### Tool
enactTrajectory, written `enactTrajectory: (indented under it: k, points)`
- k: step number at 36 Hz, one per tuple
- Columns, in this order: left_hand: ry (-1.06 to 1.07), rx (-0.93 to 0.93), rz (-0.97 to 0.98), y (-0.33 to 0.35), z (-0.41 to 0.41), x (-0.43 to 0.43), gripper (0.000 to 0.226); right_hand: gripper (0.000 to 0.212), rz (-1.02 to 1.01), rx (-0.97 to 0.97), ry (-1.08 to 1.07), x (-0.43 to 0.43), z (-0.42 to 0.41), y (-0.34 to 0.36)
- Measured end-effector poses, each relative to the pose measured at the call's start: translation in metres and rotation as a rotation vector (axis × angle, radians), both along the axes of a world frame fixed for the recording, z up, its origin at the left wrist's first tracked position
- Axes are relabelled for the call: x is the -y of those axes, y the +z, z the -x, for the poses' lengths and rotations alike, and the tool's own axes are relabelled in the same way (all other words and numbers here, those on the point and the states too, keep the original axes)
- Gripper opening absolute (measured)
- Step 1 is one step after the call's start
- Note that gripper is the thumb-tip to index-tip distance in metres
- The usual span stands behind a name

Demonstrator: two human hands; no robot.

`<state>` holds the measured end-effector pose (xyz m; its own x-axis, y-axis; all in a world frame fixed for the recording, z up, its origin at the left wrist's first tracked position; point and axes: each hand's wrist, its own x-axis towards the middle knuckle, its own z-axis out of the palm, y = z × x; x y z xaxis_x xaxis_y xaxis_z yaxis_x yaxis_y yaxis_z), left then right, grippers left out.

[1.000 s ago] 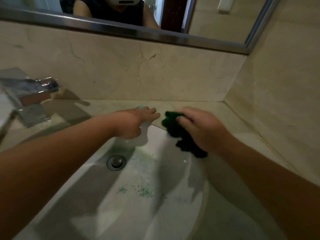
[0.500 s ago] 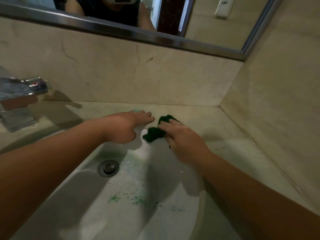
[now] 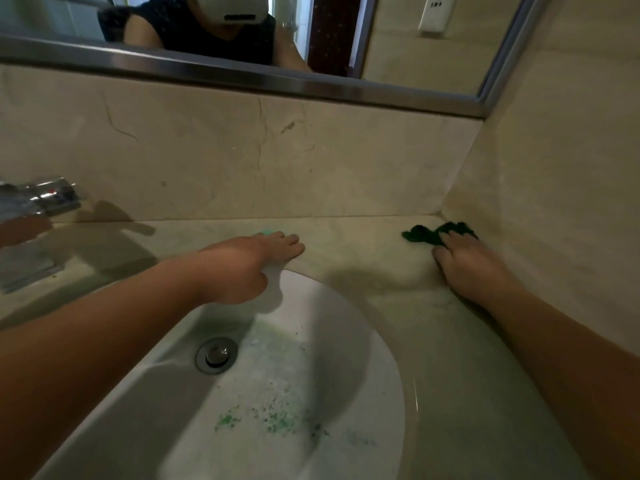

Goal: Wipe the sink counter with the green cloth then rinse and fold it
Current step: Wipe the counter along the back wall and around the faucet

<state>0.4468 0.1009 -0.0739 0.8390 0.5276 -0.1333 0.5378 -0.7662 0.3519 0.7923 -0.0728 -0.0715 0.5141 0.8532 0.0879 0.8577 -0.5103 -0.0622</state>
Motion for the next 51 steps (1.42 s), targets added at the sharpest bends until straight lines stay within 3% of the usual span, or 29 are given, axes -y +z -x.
enactTrajectory:
  k: [5, 10, 14, 16, 20, 26, 33, 41, 47, 51]
  points:
    - [0.011, -0.017, 0.000, 0.001, -0.003, -0.001, 0.101, 0.045, 0.001, -0.051, 0.067, -0.047, 0.014, 0.002]
    - [0.004, -0.008, 0.016, 0.001, 0.000, -0.003, 0.099, 0.043, 0.017, 0.068, 0.475, -0.071, 0.090, -0.002]
    - [0.073, 0.020, 0.025, 0.003, 0.002, -0.001, 0.091, 0.028, 0.008, 0.206, 0.797, -0.068, 0.122, -0.018]
    - [0.084, 0.031, 0.027, 0.006, 0.001, 0.001, 0.089, 0.036, 0.034, 0.205, 0.781, -0.054, 0.122, -0.016]
    - [0.024, 0.039, 0.026, 0.005, 0.001, 0.002, 0.091, 0.049, 0.033, -0.011, 0.550, -0.020, 0.082, -0.004]
    - [0.002, 0.049, 0.020, -0.002, 0.002, -0.006, 0.091, 0.046, 0.027, -0.185, 0.184, 0.001, -0.003, 0.015]
    - [-0.018, 0.055, 0.015, -0.006, 0.003, -0.012, 0.091, 0.037, -0.017, -0.218, 0.036, -0.053, -0.028, 0.004]
    - [-0.030, 0.050, 0.005, -0.008, 0.002, -0.016, 0.092, 0.029, 0.031, -0.257, 0.175, -0.076, 0.009, 0.002]
    - [-0.030, 0.058, 0.009, -0.006, 0.000, -0.014, 0.091, 0.050, 0.062, -0.222, 0.317, -0.084, 0.052, 0.007]
    - [-0.002, 0.040, 0.015, -0.005, 0.002, -0.014, 0.090, 0.050, 0.107, -0.214, 0.469, -0.086, 0.089, 0.011]
